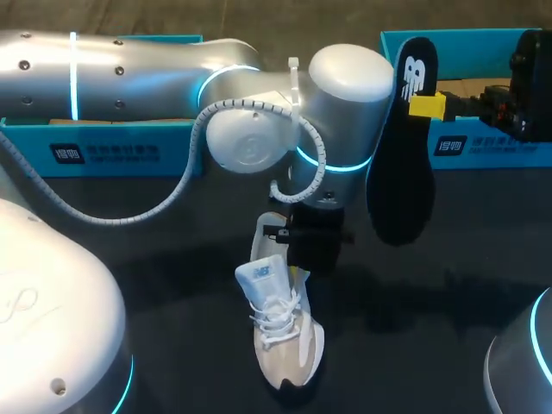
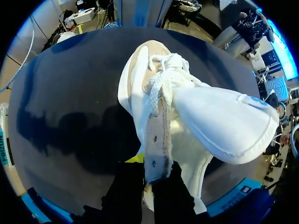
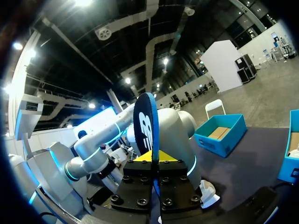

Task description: Take the shoe out of the shoebox, open the shoe tongue, remove and reinsert the insole, then place the shoe into the shoebox

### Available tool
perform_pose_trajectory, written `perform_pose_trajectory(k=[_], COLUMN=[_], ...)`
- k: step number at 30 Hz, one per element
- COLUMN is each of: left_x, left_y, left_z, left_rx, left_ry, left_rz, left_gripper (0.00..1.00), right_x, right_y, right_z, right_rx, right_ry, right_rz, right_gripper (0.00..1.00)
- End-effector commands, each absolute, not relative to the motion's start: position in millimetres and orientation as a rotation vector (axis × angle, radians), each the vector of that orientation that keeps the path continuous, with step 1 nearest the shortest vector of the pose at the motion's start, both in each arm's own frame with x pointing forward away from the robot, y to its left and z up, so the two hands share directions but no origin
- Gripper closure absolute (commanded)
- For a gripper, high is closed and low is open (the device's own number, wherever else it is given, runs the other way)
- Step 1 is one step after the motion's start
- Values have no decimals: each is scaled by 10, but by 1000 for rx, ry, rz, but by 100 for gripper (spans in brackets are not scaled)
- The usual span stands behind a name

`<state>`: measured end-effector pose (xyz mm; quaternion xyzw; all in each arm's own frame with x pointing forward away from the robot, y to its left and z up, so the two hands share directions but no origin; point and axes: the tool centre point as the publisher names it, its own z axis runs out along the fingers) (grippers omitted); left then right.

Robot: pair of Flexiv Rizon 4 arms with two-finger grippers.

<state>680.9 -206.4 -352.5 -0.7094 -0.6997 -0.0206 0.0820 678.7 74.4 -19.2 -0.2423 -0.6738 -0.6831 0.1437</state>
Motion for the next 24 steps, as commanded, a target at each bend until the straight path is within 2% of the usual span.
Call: perform_pose_trajectory(k=[1,17,18,19,21,24], left_x=[6809,6785,6792,6799,6820,6874], left_y=[-2101,-2224,-2230,-2231,-2231,-2230], left_z=[-3578,-3770,-3760,-3737,-3681,-3545], left_rx=[-2115,-2114,-2112,-2113,-2113,-2109], left_ry=[-2075,-2059,-2072,-2079,-2119,-2178], left_rz=[-72,-111,-103,-88,-65,6], left_gripper=[100,100,81,57,0,0], right_x=[6783,6783,6783,6783,6783,6783], right_y=[759,759,759,759,759,759], right_z=[-198,-198,-198,-198,-198,-198], right_rx=[-702,-702,-702,-702,-702,-702], right_ry=[-1943,-1943,-1943,-1943,-1943,-1943], right_rz=[-1969,-1969,-1969,-1969,-1969,-1969], right_gripper=[100,100,100,100,100,100])
